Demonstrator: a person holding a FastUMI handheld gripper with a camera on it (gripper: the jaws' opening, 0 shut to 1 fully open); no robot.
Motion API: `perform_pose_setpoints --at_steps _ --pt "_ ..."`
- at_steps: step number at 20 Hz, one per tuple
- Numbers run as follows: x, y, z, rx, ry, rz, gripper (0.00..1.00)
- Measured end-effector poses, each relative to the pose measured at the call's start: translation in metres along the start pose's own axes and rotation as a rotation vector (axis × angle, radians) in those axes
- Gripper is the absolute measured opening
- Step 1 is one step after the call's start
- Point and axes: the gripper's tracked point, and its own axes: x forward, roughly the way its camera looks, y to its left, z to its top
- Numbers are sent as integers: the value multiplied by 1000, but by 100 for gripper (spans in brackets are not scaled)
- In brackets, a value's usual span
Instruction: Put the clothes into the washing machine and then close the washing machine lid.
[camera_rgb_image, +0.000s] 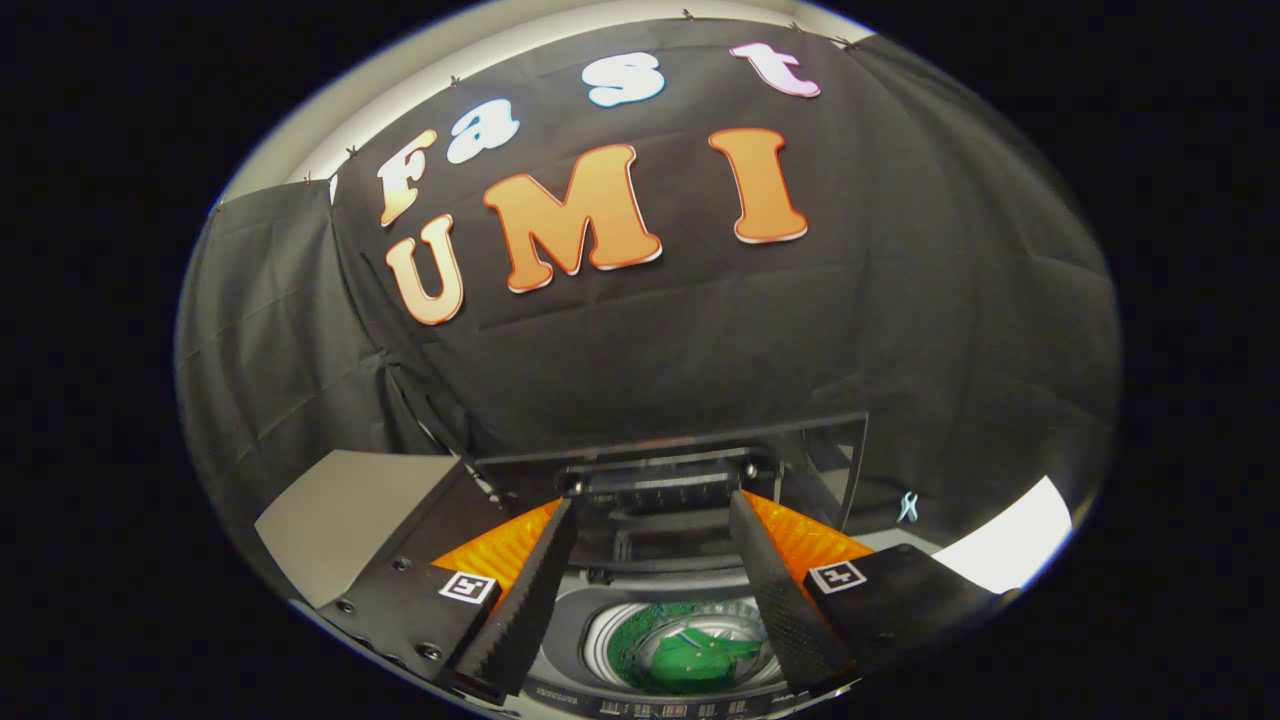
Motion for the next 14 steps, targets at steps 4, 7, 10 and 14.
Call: perform_pose_setpoints --at_steps 4,7,10,14 --pt "25 -4 39 -30 -42 -13 98" --pt "57 7 54 -34 -31 0 98" --pt "102 9 51 -79 7 -14 98" --pt "145 13 24 -90 109 -18 98"
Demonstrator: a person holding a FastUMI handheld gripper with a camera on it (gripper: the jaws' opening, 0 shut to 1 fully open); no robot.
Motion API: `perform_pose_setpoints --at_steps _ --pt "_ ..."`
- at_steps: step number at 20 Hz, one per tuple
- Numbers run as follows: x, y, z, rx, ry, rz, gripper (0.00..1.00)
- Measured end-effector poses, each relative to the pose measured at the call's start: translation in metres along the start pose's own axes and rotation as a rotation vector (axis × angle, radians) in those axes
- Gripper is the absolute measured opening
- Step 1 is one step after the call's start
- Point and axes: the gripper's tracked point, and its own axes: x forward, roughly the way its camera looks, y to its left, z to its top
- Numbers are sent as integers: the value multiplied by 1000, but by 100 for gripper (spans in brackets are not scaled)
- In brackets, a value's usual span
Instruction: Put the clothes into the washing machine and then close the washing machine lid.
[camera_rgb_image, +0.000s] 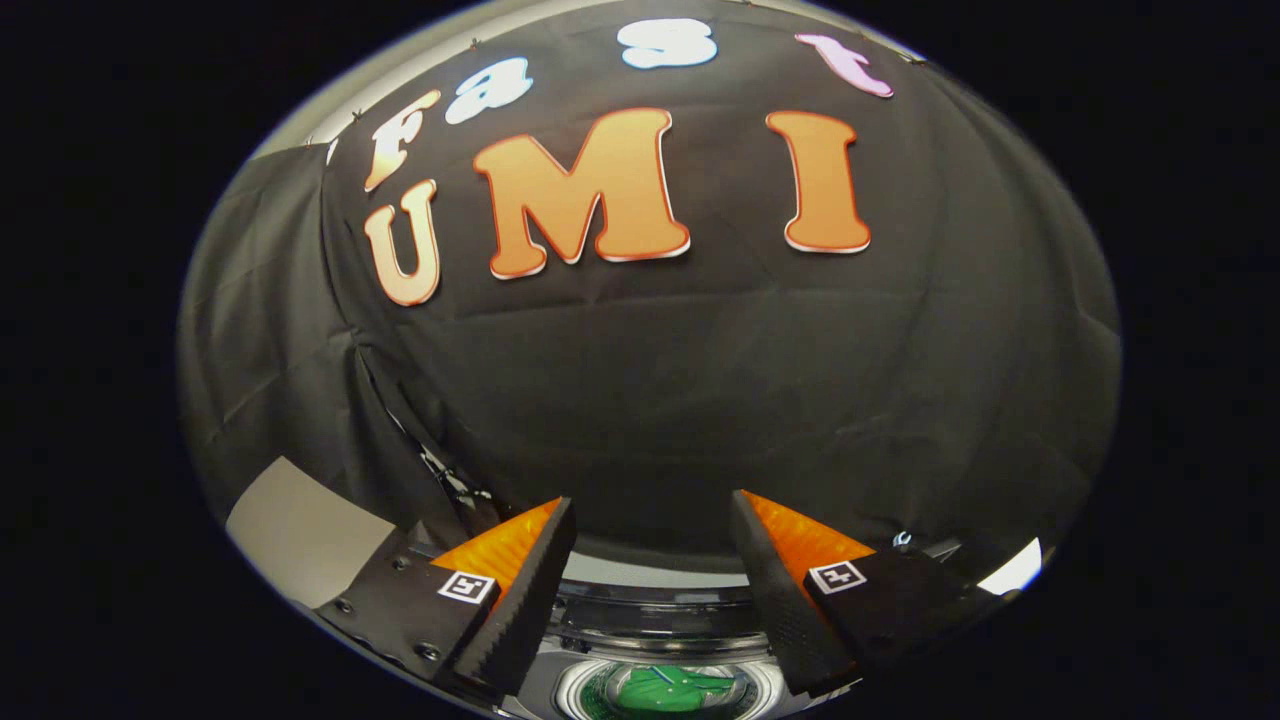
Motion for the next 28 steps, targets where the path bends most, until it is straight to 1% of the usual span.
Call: perform_pose_setpoints --at_steps 5,7,8,10,16,19,28 --pt "36 -15 -15 -9 53 -56 99" --pt "43 -19 -24 -5 74 -61 99" --pt "41 -22 -25 -27 66 -80 99" --pt "45 -24 -24 -38 56 -77 96" --pt "35 -20 -23 -47 26 -68 96" --pt "23 -21 -27 -39 15 -79 97" --pt "-21 -14 -45 -48 -99 -73 96"
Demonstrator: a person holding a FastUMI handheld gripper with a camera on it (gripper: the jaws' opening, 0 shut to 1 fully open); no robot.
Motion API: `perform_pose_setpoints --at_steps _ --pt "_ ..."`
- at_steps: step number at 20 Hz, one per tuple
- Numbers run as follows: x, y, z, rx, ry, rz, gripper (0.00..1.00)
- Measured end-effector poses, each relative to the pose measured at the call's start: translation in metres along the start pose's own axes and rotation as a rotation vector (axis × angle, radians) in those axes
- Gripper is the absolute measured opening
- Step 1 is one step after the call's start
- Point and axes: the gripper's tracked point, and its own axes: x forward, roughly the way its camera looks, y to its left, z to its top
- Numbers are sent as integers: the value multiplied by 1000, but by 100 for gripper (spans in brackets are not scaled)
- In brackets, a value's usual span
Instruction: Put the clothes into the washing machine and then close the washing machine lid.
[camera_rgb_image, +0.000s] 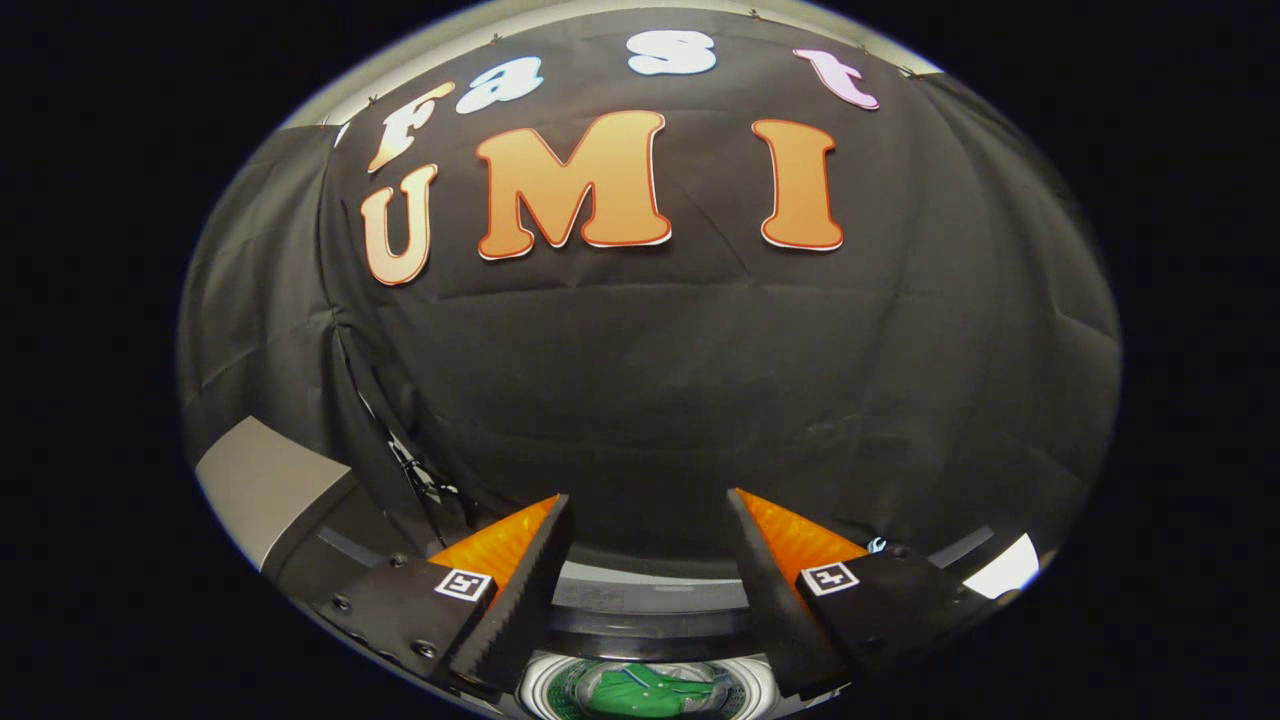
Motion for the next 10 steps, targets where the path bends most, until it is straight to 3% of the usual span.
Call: perform_pose_setpoints --at_steps 10 --pt "-57 8 -42 6 25 25 96"
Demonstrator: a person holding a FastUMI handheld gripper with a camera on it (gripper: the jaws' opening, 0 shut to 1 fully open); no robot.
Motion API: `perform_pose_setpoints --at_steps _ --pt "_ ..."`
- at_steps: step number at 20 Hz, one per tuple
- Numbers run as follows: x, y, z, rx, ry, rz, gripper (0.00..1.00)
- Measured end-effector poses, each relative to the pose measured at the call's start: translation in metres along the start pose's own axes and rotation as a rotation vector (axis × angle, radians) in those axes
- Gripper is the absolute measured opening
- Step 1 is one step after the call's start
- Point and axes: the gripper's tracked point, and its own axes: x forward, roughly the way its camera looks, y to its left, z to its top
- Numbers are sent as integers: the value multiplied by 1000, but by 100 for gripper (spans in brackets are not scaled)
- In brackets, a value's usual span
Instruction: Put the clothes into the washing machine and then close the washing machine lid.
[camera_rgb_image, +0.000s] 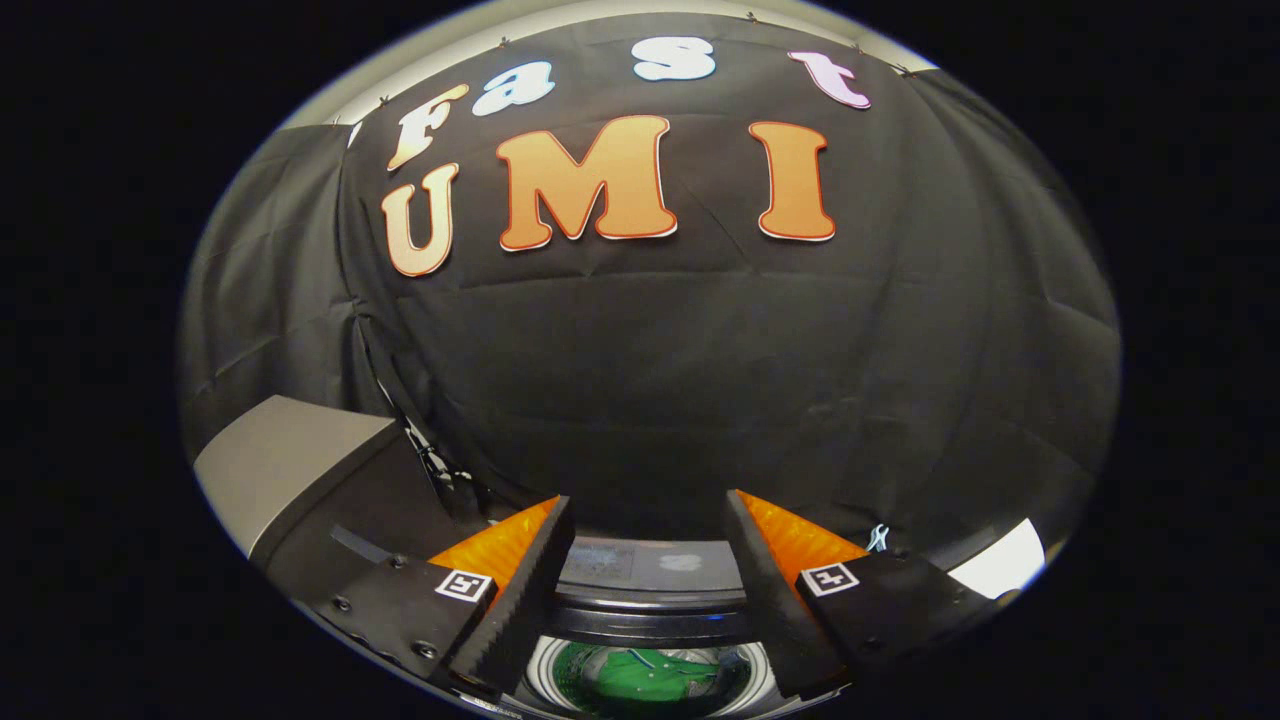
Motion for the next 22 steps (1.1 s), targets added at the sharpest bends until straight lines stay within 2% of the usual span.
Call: perform_pose_setpoints --at_steps 9,12,17,22 --pt "-29 1 -63 18 98 13 97" --pt "-32 -5 -62 46 100 1 97" --pt "-50 -10 -24 74 17 -1 97" --pt "-95 -10 60 91 -160 15 97"
